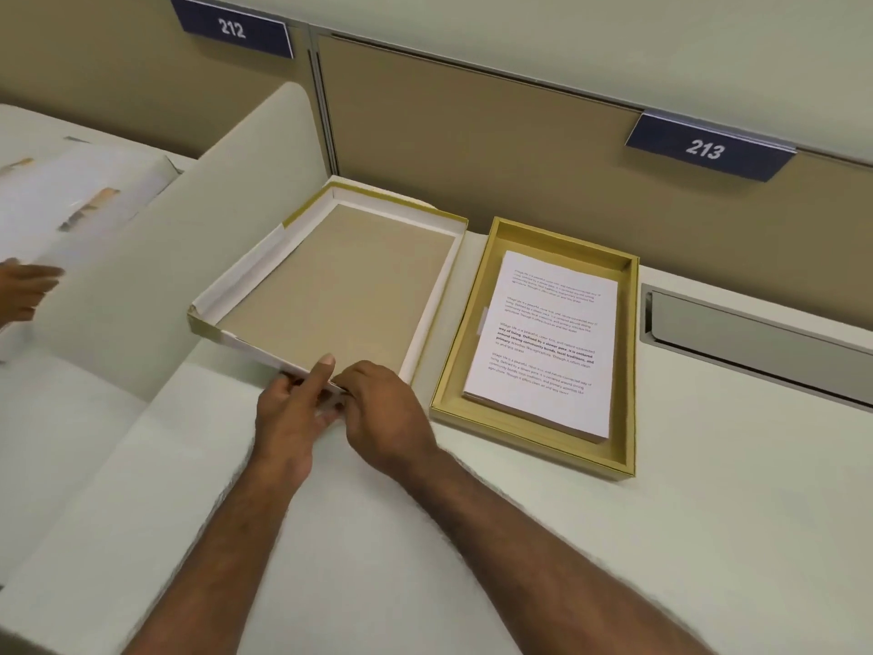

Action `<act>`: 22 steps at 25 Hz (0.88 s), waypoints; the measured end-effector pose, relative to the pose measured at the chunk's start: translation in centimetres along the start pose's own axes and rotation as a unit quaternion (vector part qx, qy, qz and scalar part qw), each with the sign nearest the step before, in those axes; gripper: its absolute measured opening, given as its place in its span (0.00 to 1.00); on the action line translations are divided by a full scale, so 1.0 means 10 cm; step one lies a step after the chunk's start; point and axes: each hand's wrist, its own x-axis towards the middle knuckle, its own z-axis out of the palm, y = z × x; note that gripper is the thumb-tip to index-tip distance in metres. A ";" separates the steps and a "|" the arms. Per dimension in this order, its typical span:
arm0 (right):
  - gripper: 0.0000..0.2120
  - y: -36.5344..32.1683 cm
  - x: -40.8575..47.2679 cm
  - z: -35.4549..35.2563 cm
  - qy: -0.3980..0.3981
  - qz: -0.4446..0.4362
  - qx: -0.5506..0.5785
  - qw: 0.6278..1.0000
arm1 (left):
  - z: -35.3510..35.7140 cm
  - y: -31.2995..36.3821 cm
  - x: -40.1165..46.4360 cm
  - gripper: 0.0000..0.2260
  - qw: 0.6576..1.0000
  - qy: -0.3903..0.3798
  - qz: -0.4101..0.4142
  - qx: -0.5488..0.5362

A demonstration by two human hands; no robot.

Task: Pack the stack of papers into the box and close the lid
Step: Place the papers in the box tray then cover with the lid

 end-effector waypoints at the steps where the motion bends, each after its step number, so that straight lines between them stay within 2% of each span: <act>1: 0.12 -0.03 -0.03 -0.05 0.011 0.006 0.040 0.999 | 0.04 0.03 -0.02 0.11 1.000 0.000 0.026 -0.003; 3: 0.14 -0.06 -0.08 -0.23 0.030 0.061 0.135 0.989 | 0.13 0.06 -0.11 0.17 0.997 0.000 0.074 0.003; 5: 0.19 -0.07 -0.11 -0.46 0.065 0.130 0.238 0.960 | 0.22 0.10 -0.22 0.20 0.991 0.001 0.133 0.034; 9: 0.24 -0.08 -0.10 -1.07 0.131 0.189 0.410 0.882 | 0.47 0.15 -0.44 0.16 0.949 -0.019 0.274 0.155; 11: 0.27 -0.05 -0.09 -1.40 0.136 0.199 0.470 0.849 | 0.59 0.14 -0.52 0.20 0.917 -0.034 0.313 0.246; 13: 0.25 0.03 -0.10 -1.73 0.135 0.195 0.527 0.816 | 0.70 0.10 -0.56 0.23 0.882 -0.053 0.353 0.307; 16: 0.28 0.26 -0.18 -2.18 0.148 0.188 0.591 0.771 | 0.85 0.00 -0.55 0.26 0.806 -0.119 0.452 0.363; 19: 0.27 0.61 -0.36 -2.49 0.182 0.228 0.618 0.730 | 1.02 -0.11 -0.50 0.30 0.735 -0.174 0.498 0.426; 22: 0.25 1.00 -0.56 -2.60 0.207 0.286 0.635 0.687 | 1.19 -0.20 -0.45 0.29 0.686 -0.207 0.521 0.463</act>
